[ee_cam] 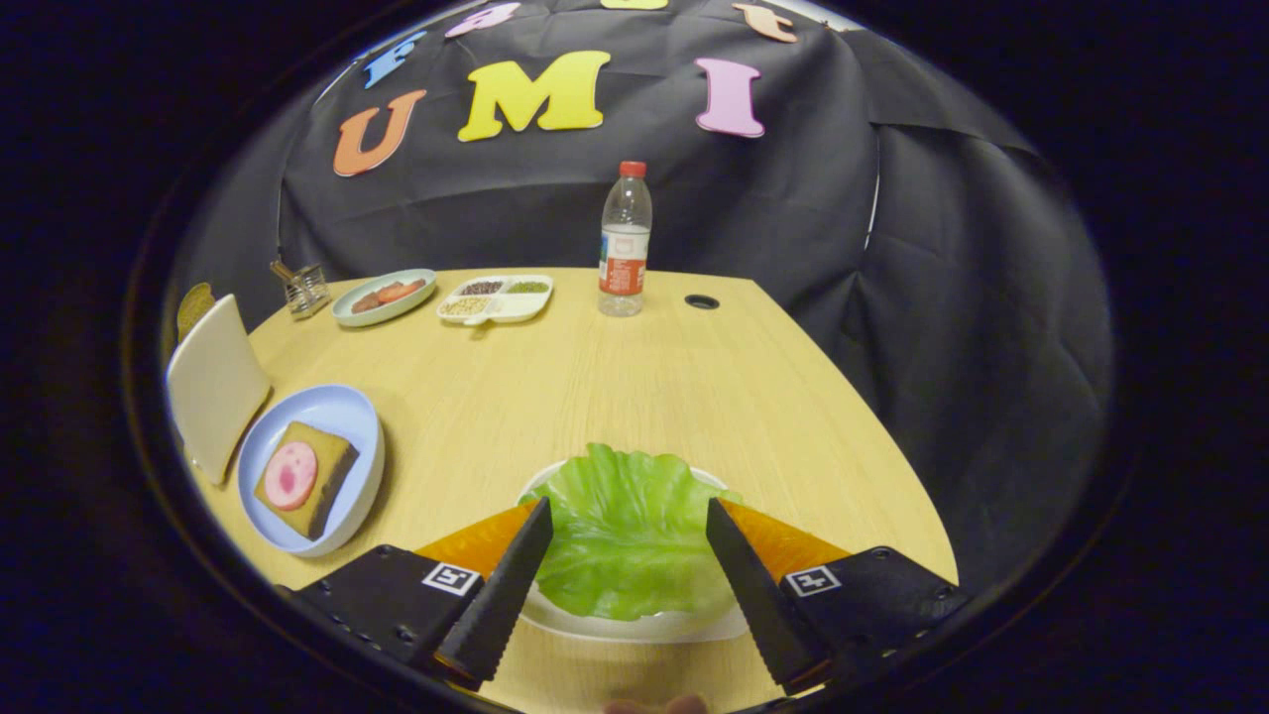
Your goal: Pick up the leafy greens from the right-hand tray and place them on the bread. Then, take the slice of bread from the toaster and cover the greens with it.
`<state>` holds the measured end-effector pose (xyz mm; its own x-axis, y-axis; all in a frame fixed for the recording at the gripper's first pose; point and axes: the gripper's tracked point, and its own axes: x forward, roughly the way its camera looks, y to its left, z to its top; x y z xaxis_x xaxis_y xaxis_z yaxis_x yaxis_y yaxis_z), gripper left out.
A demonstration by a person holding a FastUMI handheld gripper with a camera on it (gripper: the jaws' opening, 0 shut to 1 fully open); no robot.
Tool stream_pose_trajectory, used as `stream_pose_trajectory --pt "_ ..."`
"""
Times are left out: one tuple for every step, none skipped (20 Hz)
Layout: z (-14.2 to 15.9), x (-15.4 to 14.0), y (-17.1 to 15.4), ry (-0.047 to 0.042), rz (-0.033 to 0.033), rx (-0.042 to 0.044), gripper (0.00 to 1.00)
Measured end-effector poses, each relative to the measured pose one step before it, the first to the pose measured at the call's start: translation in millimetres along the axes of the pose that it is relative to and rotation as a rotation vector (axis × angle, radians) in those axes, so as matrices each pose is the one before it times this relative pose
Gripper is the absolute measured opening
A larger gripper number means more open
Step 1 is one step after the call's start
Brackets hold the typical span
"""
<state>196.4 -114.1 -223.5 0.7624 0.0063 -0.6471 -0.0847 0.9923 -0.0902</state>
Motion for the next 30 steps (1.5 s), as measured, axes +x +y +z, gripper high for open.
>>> stream_pose_trajectory --pt "-3.73 4.45 -0.54 0.01142 -0.00036 0.00172 0.96" --pt "-4.06 3.78 -0.99 0.01094 -0.00002 0.00130 0.96" --pt "-5.12 4.13 -1.66 0.01176 0.00077 0.00510 0.96" --pt "-4.99 2.05 0.33 0.01751 0.01299 0.00949 0.96" --pt "1.27 1.39 0.19 -0.00923 0.01224 0.01756 0.97" --pt "-1.17 1.29 -0.08 0.00696 0.01008 0.00892 0.97" --pt "-1.13 0.58 1.82 0.00502 0.02106 0.00861 0.97" --pt "0.77 -0.75 -1.32 -0.00360 0.00899 -0.00393 0.95" --pt "-1.22 1.59 -0.08 -0.00088 0.01476 -0.01217 0.94" --pt "0.93 0.74 -2.17 -0.00538 0.00270 -0.00113 0.79" --pt "0.54 0.30 -4.15 -0.00461 -0.00148 0.00286 0.65" --pt "0.04 0.52 -3.56 -0.01296 -0.00464 0.00712 0.51" --pt "3.11 -0.19 -1.53 -0.00997 0.00631 0.01622 0.37" --pt "1.59 -0.11 -4.13 -0.00761 -0.01292 0.02134 0.22" --pt "-2.61 0.76 -0.47 0.00704 -0.00172 0.01337 0.08" --pt "3.96 -1.21 1.23 -0.00876 0.00721 0.01600 0.06" --pt "-1.99 -1.30 7.15 0.00436 0.03099 0.03125 0.03" --pt "-1.85 0.40 3.03 0.01156 0.01026 0.02128 0.00" --pt "2.60 -2.38 -0.27 -0.01447 0.00169 0.00848 0.00" --pt "4.72 -2.76 1.75 -0.01545 0.00389 0.00731 0.00" --pt "5.35 -5.03 3.54 -0.01607 0.01088 0.01075 0.00" --pt "5.23 -4.76 4.13 -0.01365 0.00995 0.00764 0.00" --pt "3.23 -4.55 2.19 -0.01234 0.00528 0.00265 0.00" --pt "7.64 -5.91 3.06 -0.02150 0.00476 -0.00153 0.00" --pt "5.97 -5.35 2.85 -0.01991 0.00411 -0.00051 0.00" --pt "7.92 -6.78 3.96 -0.02190 0.00876 0.00729 0.00" --pt "4.83 -6.39 4.53 -0.01725 0.00971 0.00756 0.00" --pt "5.00 -4.92 4.99 -0.01466 0.00949 0.00494 0.00" --pt "4.92 -5.81 3.66 -0.01480 0.00520 0.00136 0.00" --pt "5.53 -5.62 4.94 -0.01656 0.00718 0.00150 0.00"
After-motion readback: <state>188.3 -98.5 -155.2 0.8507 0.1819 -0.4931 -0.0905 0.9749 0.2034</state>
